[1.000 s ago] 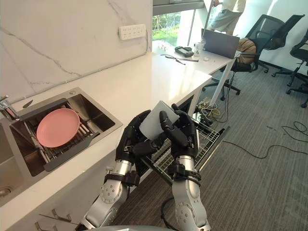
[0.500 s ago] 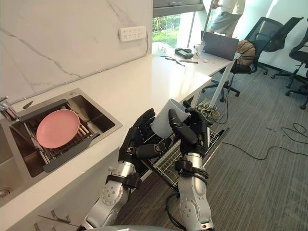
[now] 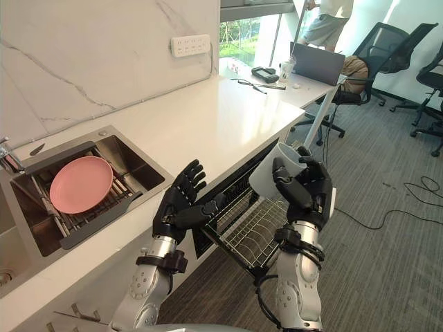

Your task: Walk over to the sink, pick up the cup, carry it to the dishwasher, place the cup inside the dishwasher, then close the dishwasher door

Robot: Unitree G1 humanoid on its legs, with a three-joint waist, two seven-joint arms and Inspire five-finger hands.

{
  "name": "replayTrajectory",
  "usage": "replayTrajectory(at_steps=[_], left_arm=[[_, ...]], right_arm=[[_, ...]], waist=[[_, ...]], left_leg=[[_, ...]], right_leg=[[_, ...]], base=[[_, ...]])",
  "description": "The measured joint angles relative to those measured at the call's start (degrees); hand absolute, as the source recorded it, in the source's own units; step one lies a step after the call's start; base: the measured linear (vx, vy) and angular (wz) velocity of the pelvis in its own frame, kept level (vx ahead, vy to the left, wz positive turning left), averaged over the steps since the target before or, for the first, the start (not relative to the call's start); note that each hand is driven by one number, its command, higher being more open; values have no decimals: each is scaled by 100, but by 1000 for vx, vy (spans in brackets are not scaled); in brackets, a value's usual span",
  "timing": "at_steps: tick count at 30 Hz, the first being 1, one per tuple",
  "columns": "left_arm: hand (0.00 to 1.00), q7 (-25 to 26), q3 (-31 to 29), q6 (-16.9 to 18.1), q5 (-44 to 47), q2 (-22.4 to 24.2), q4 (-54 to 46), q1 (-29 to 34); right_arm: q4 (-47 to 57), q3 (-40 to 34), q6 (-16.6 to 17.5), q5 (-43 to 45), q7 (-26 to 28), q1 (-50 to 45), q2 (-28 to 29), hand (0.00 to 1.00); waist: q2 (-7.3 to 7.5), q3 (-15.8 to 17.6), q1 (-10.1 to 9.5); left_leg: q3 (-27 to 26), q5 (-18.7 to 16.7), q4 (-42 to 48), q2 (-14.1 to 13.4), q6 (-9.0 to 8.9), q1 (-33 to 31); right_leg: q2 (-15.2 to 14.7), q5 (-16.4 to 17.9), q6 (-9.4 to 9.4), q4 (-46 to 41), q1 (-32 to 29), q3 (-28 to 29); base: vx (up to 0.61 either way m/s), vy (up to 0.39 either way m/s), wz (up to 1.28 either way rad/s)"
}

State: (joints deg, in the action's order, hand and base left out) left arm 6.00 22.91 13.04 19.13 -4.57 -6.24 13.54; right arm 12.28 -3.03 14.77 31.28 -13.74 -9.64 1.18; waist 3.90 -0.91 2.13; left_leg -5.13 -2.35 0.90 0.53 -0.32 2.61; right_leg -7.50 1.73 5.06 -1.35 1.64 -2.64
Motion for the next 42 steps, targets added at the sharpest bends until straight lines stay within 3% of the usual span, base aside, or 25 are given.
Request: replayTrajectory(at_steps=[10,15,19,23,27,35,42], left_arm=[[90,-861,123,-439,176,-276,1435,161],[90,-1103,116,-486,127,-405,1857,252],[90,-1147,-17,-479,-121,-428,2355,291],[90,-1084,-521,-488,-362,-402,3609,273],[90,-983,-793,-498,-502,-438,4050,300],[90,-698,-1369,-390,-739,-428,4786,59],[90,-586,-1703,-357,-734,-379,5176,-128]], right_arm=[[-283,-352,-109,-11,87,16,-152,30],[-516,-404,-234,-9,249,14,-207,30],[-532,-516,-297,-10,373,5,-229,30],[-871,-616,-298,-124,495,1,-290,30],[-1013,-742,-327,-260,508,-3,-290,30],[-1254,-797,-331,-920,593,-1,-344,30],[-1525,-785,-333,-1370,633,77,-621,30]], waist=[[-24,169,18],[-44,265,36],[-84,293,38],[-138,334,75],[-210,402,70],[-218,543,44],[-256,865,4]], left_leg=[[-18,-22,18,-14,-21,-1],[-18,-37,48,-41,-26,-6],[-18,-37,46,-41,-27,-5],[12,-35,32,-36,-28,-10],[70,-28,8,-20,-22,-18],[170,-12,-30,9,-30,-63],[318,38,6,25,-35,-260]], right_leg=[[11,-3,5,32,9,14],[8,-5,9,47,25,17],[6,-5,9,51,28,16],[14,-12,19,93,31,-52],[1,-42,30,188,81,-112],[1,-54,30,292,137,-228],[-14,-54,30,259,27,-377]], base=[[0,0,0],[0,0,0],[0,0,0],[0,0,2],[7,4,8],[20,0,7],[-18,-8,11]])
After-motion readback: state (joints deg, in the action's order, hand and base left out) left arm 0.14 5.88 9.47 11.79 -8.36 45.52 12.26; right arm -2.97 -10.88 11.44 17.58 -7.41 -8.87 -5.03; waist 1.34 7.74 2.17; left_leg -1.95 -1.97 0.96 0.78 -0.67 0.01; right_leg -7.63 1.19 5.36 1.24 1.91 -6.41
